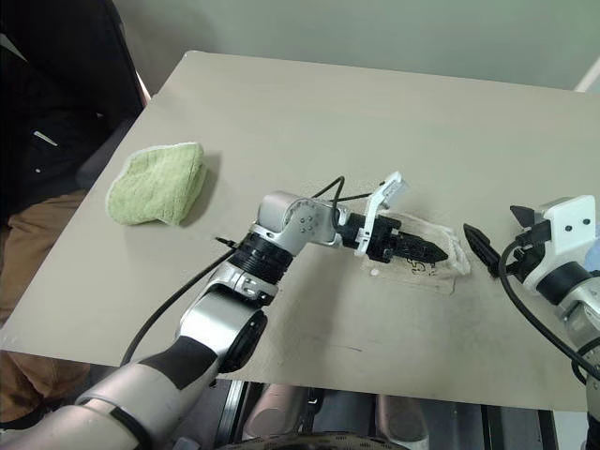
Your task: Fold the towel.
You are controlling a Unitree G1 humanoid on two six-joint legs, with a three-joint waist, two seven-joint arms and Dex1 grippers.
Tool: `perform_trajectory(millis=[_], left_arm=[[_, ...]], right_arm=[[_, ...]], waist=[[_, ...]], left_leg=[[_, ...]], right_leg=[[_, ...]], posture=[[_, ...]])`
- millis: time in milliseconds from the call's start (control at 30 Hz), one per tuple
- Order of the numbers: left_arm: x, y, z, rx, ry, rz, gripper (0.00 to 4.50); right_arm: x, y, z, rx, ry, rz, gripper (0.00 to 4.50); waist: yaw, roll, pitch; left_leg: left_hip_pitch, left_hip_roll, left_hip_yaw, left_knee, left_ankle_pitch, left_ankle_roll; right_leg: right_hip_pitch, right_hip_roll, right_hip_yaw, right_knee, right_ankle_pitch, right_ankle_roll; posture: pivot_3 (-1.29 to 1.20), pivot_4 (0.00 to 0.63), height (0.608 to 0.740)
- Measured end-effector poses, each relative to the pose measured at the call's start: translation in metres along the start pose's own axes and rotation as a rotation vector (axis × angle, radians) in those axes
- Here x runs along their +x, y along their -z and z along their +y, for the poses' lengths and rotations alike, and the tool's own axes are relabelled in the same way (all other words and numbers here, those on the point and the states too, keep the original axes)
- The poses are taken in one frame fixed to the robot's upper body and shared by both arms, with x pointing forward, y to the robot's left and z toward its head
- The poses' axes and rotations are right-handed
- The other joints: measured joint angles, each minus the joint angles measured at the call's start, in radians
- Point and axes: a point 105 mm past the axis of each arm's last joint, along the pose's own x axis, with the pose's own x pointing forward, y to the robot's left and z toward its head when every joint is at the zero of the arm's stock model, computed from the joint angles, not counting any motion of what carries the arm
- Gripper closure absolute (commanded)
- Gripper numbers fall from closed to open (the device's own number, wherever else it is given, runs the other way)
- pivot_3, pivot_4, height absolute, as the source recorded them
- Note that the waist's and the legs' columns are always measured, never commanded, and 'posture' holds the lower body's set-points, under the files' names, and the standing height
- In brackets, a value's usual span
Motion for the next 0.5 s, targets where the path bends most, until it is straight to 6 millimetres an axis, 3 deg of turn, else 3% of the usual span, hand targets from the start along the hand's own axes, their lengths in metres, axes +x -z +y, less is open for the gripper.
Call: perform_trajectory(millis=[133, 267, 300, 367, 500], left_arm=[[-0.016, -0.007, -0.012, 0.070, 0.057, -0.083, 0.61], [-0.038, -0.023, -0.009, 0.235, 0.018, -0.231, 0.61], [-0.042, -0.024, -0.006, 0.258, 0.000, -0.250, 0.59], [-0.050, -0.028, 0.002, 0.315, -0.058, -0.285, 0.99], [-0.061, -0.027, 0.021, 0.444, -0.170, -0.269, 2.27]], right_arm=[[0.003, -0.005, -0.002, 0.012, -0.002, -0.025, 0.00], [0.005, -0.006, 0.004, 0.041, -0.034, -0.039, 0.00], [0.006, -0.006, 0.005, 0.043, -0.040, -0.039, 0.40], [0.011, -0.006, 0.012, 0.053, -0.071, -0.045, 0.95], [0.026, -0.010, 0.032, 0.082, -0.157, -0.077, 2.38]], waist=[[-0.001, 0.000, 0.000], [-0.001, 0.000, 0.000], [0.000, 0.000, 0.000], [0.000, 0.000, 0.000], [-0.004, 0.001, 0.000]], left_leg=[[0.000, 0.000, 0.000, 0.000, 0.000, 0.000], [0.001, 0.000, 0.000, 0.001, 0.000, 0.000], [0.000, 0.000, 0.000, 0.001, 0.001, 0.001], [0.000, 0.000, 0.000, 0.001, 0.001, 0.001], [0.000, 0.000, 0.000, 0.002, 0.001, 0.001]], right_leg=[[0.000, 0.000, 0.000, 0.000, 0.000, 0.000], [0.000, 0.000, 0.000, 0.001, 0.000, 0.000], [0.000, 0.000, 0.000, 0.001, 0.000, 0.000], [0.000, 0.000, 0.000, 0.001, 0.000, -0.001], [0.000, 0.000, 0.000, 0.001, 0.001, -0.002]], posture=[[0.00, 0.150, 0.740], [0.00, 0.150, 0.740], [0.00, 0.150, 0.740], [0.00, 0.150, 0.740], [0.00, 0.150, 0.740]])
